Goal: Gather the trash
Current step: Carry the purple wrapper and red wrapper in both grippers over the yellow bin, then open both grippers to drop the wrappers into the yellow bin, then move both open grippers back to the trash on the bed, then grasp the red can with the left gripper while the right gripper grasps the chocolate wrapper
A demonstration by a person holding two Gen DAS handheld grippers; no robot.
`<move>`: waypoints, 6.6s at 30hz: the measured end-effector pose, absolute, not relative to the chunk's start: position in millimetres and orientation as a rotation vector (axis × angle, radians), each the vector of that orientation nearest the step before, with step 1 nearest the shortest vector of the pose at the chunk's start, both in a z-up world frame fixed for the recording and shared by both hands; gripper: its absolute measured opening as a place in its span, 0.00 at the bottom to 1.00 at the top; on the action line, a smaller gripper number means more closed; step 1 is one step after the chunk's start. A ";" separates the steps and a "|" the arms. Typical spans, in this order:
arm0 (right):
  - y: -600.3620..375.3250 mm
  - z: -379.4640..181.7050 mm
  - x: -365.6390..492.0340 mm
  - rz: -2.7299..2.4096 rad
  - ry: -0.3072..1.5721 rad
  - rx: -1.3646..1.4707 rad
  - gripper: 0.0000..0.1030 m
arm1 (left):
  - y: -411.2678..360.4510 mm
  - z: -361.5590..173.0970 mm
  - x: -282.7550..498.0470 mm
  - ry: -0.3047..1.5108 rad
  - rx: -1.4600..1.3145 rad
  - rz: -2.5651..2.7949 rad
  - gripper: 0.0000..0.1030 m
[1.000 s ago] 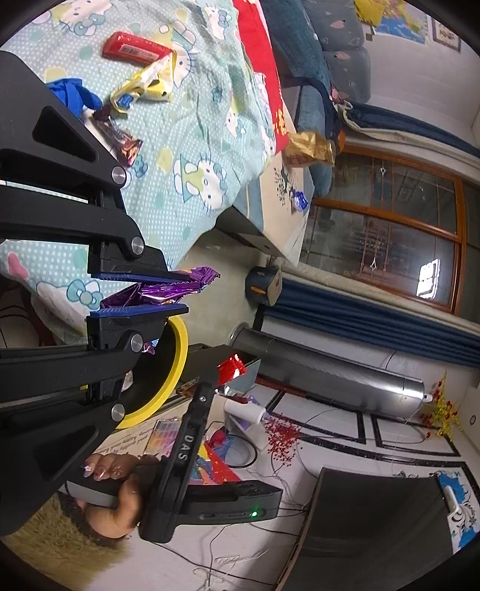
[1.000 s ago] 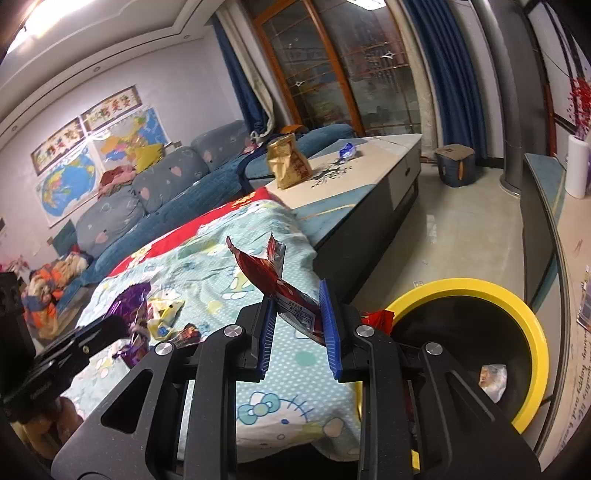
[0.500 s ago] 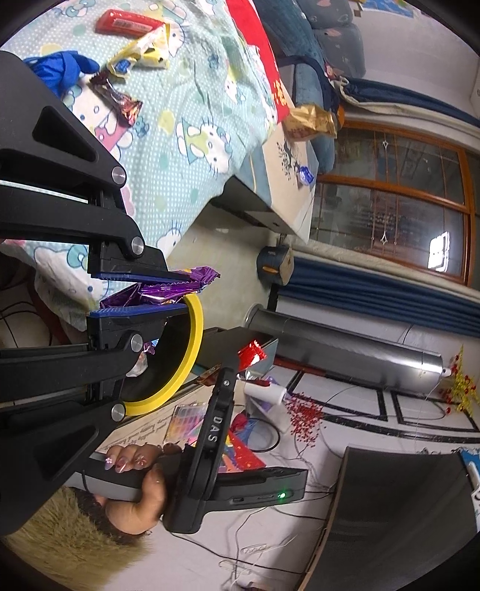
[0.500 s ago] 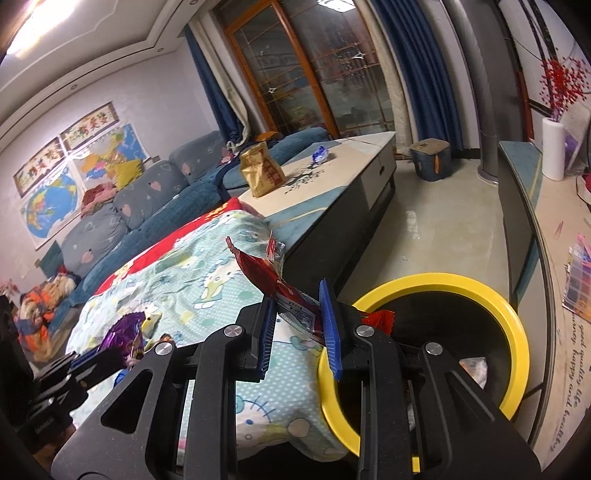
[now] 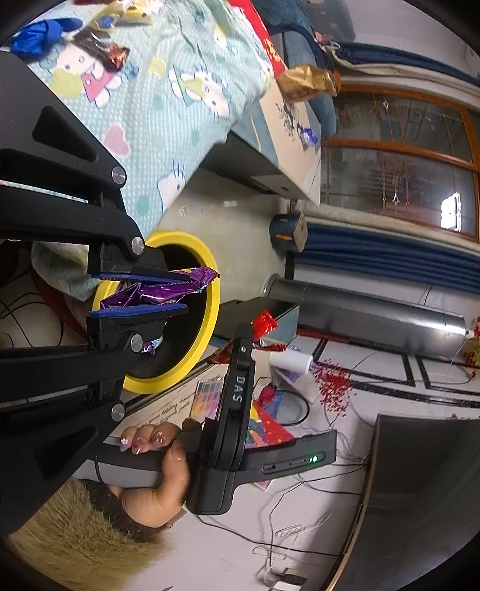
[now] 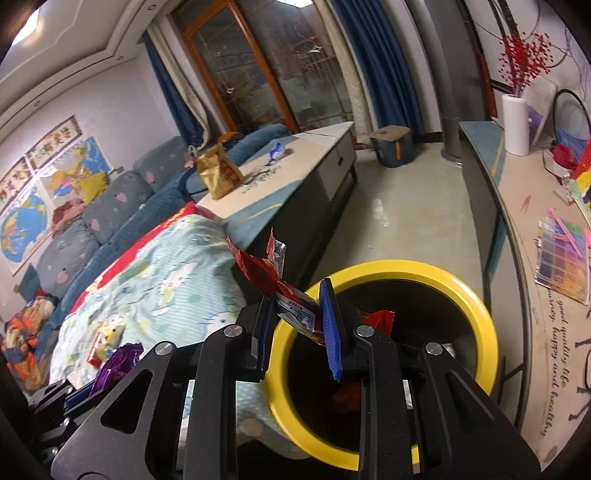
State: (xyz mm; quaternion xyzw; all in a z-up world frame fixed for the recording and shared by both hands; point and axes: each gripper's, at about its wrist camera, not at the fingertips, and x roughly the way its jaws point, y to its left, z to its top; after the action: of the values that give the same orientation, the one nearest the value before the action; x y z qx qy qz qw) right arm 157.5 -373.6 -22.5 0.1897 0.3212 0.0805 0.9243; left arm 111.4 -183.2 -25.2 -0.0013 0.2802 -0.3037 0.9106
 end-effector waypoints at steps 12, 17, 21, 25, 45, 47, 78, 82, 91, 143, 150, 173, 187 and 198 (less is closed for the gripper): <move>-410.2 -52.8 165.4 0.082 0.710 0.451 0.18 | -229.1 -48.8 126.7 0.623 0.051 -0.687 0.10; -420.9 -65.3 167.2 0.064 0.726 0.483 0.18 | -241.8 -62.4 131.8 0.646 0.069 -0.706 0.10; -430.1 -73.8 169.1 0.053 0.736 0.508 0.18 | -252.1 -70.5 136.8 0.660 0.077 -0.719 0.10; -439.2 -83.7 172.1 0.043 0.751 0.534 0.18 | -258.1 -78.7 146.1 0.679 0.077 -0.719 0.10; -446.1 -106.7 183.2 0.048 0.785 0.579 0.30 | -274.3 -113.0 190.7 0.789 0.047 -0.699 0.12; -447.2 -106.4 183.0 0.042 0.780 0.588 0.32 | -274.7 -113.3 193.2 0.792 0.045 -0.698 0.21; -413.8 -52.2 155.0 -0.062 0.620 0.386 0.76 | -169.6 -42.6 151.0 0.593 -0.114 -0.453 0.94; -400.1 -47.4 153.4 -0.029 0.617 0.361 0.76 | -159.1 -36.4 144.7 0.574 -0.119 -0.436 0.93; -365.8 -29.9 147.9 0.062 0.592 0.314 0.77 | -128.0 -23.6 131.5 0.531 -0.143 -0.373 0.93; -160.4 -6.0 103.4 0.531 0.625 -0.013 0.79 | 70.8 -16.5 89.9 0.441 -0.303 0.059 0.94; -131.1 -13.9 107.1 0.582 0.661 -0.027 0.79 | 98.8 -27.6 90.8 0.471 -0.345 0.135 0.93; -56.4 -80.2 188.0 0.512 0.924 0.028 0.63 | 150.2 -95.8 136.9 0.699 -0.520 0.156 0.68; -67.1 -81.8 179.8 0.545 0.890 0.043 0.23 | 141.1 -99.6 146.7 0.737 -0.473 0.156 0.37; -76.9 -68.9 168.9 0.572 0.866 0.083 0.17 | 136.5 -99.3 141.7 0.733 -0.485 0.113 0.29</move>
State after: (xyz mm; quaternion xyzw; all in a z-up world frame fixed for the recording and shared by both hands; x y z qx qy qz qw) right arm 168.9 -76.9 -68.9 0.0398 0.4139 0.2733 0.8674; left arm 141.7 136.5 -99.3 -0.2344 0.3547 0.0546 0.9035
